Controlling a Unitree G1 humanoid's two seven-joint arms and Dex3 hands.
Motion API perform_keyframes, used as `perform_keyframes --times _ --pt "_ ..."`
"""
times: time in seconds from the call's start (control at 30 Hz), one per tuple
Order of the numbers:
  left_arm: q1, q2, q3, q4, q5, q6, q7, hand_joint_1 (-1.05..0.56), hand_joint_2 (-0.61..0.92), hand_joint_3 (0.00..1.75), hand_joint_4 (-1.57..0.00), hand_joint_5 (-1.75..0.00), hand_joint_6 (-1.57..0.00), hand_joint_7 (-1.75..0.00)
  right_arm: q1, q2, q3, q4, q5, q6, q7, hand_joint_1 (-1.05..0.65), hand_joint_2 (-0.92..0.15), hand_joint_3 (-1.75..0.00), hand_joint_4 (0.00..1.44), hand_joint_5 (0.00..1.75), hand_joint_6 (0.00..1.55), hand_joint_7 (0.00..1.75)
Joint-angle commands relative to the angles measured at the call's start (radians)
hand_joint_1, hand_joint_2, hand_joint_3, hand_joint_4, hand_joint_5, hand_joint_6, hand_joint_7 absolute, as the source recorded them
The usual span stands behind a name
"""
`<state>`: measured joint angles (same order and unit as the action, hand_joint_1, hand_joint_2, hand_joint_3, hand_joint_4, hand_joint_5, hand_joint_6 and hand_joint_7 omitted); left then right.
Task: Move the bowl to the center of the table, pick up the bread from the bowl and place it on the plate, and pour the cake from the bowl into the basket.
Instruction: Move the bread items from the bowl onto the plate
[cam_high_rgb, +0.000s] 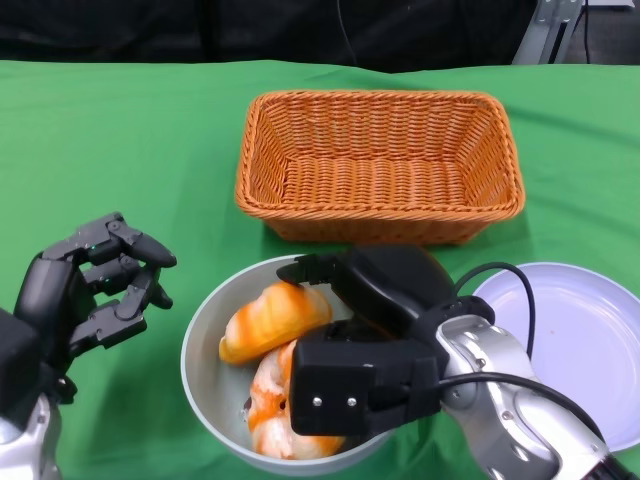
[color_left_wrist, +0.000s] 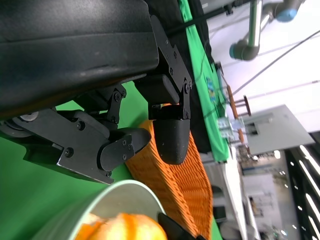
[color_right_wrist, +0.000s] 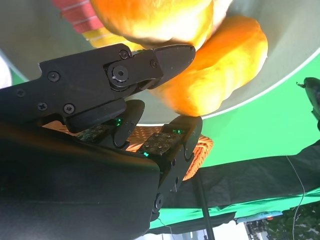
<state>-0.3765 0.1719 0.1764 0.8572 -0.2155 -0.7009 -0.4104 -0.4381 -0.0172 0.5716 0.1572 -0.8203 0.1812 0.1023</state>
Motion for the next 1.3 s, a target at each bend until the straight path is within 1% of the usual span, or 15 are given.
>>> perform_keyframes --times 0.03,0.13,0.27,0.4,0.63,0.73,0.93,1.03,1.13,1.23,1.3 --pt "-0.016 0.034 0.019 -0.005 -0.027 0.024 -0.046 -0.05 0.58 0.92 -0.82 -1.51 -0.83 -1.19 -0.031 0.008 0.006 0.037 -0.006 0.005 -0.019 -0.76 -0.92 -0.06 0.7 0.24 0.61 0.0" --pt "-0.015 0.039 0.022 -0.01 -0.027 0.04 -0.06 -0.04 0.54 0.97 -0.84 -1.49 -0.84 -1.2 -0.043 0.019 0.016 0.072 -0.014 -0.005 -0.049 -0.75 -0.92 -0.05 0.72 0.25 0.63 0.01" --pt "-0.011 0.041 0.026 -0.016 -0.03 0.056 -0.074 -0.04 0.52 1.0 -0.84 -1.49 -0.85 -1.2 -0.067 0.043 0.032 0.118 -0.021 0.01 -0.075 -0.74 -0.92 -0.04 0.75 0.28 0.64 0.01" --pt "-0.007 0.042 0.031 -0.021 -0.033 0.056 -0.092 -0.05 0.53 0.99 -0.83 -1.5 -0.85 -1.21 -0.092 0.06 0.048 0.172 -0.033 0.022 -0.096 -0.75 -0.92 -0.04 0.74 0.29 0.65 0.01" --pt "0.001 0.041 0.037 -0.036 -0.031 0.069 -0.098 -0.07 0.55 0.97 -0.83 -1.51 -0.83 -1.23 -0.106 0.07 0.065 0.214 -0.027 0.034 -0.093 -0.73 -0.92 -0.04 0.71 0.29 0.62 0.0" --pt "0.0 0.041 0.038 -0.034 -0.029 0.065 -0.096 -0.07 0.56 0.96 -0.83 -1.51 -0.83 -1.24 -0.11 0.07 0.075 0.223 -0.031 0.033 -0.099 -0.72 -0.92 -0.04 0.7 0.29 0.62 0.0" --pt "-0.004 0.038 0.041 -0.028 -0.02 0.056 -0.084 -0.06 0.55 1.0 -0.83 -1.52 -0.82 -1.26 -0.113 0.066 0.092 0.23 -0.039 0.038 -0.101 -0.72 -0.92 -0.03 0.7 0.29 0.65 0.01" --pt "-0.012 0.038 0.046 -0.005 -0.014 0.04 -0.074 -0.06 0.54 1.0 -0.82 -1.5 -0.81 -1.25 -0.114 0.055 0.114 0.214 -0.065 0.059 -0.078 -0.74 -0.92 -0.03 0.72 0.3 0.67 0.02" --pt "-0.014 0.034 0.05 0.0 -0.016 0.038 -0.069 -0.07 0.56 0.98 -0.81 -1.5 -0.81 -1.23 -0.11 0.044 0.127 0.203 -0.075 0.056 -0.061 -0.73 -0.92 -0.02 0.74 0.31 0.69 0.03" --pt "-0.012 0.032 0.052 -0.001 -0.017 0.041 -0.061 -0.07 0.56 0.98 -0.81 -1.5 -0.81 -1.21 -0.108 0.035 0.135 0.196 -0.079 0.05 -0.044 -0.65 -0.92 -0.02 0.79 0.34 0.71 0.03" --pt "-0.011 0.032 0.049 0.001 -0.008 0.03 -0.049 -0.07 0.55 0.98 -0.81 -1.5 -0.82 -1.21 -0.101 0.033 0.14 0.195 -0.085 0.046 -0.06 -0.61 -0.91 -0.01 0.84 0.37 0.75 0.05"
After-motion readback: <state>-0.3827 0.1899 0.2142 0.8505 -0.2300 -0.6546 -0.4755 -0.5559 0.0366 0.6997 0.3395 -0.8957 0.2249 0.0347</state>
